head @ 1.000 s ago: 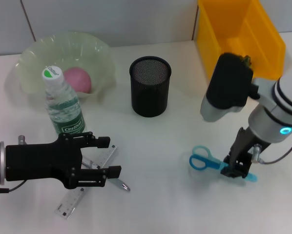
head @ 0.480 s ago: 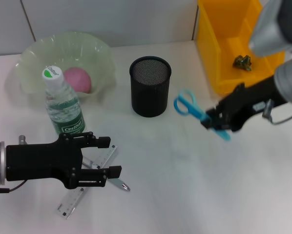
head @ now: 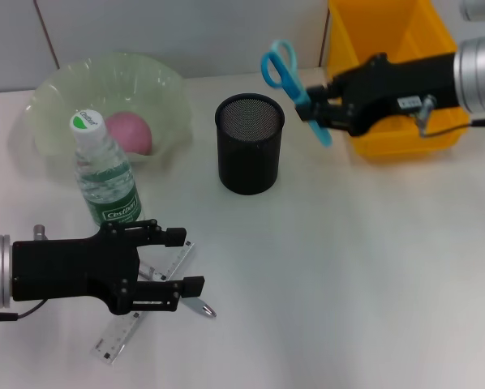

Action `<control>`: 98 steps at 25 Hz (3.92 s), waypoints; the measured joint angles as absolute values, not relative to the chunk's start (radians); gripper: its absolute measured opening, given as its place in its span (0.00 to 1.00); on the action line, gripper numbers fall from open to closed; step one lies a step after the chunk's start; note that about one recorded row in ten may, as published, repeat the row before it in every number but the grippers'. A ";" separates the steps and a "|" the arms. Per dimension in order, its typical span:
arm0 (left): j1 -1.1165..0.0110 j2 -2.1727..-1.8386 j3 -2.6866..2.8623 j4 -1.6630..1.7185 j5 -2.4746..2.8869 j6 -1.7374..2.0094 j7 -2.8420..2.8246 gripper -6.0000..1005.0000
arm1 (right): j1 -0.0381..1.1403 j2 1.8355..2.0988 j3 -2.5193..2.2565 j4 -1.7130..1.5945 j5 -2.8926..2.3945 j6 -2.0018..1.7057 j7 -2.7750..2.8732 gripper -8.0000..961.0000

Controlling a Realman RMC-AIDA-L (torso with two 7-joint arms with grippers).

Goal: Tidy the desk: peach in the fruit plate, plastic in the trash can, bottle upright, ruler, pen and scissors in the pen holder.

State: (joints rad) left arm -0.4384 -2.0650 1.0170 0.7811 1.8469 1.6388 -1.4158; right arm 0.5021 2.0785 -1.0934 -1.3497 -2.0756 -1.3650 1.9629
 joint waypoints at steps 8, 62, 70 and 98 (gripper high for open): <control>-0.439 -2.065 1.017 0.781 1.847 1.641 -1.416 0.79 | 0.569 2.080 -1.097 -1.189 -1.959 -1.223 1.834 0.25; -0.449 -2.062 1.000 0.790 1.847 1.637 -1.439 0.79 | 0.736 2.078 -1.157 -0.665 -1.801 -0.922 1.534 0.31; -0.449 -2.062 0.999 0.790 1.847 1.637 -1.438 0.79 | 0.719 2.078 -1.156 -0.686 -1.802 -0.931 1.537 0.44; -0.451 -2.067 1.009 0.948 1.896 1.660 -1.690 0.79 | 0.338 2.038 -0.920 -0.973 -1.649 -1.575 1.646 0.50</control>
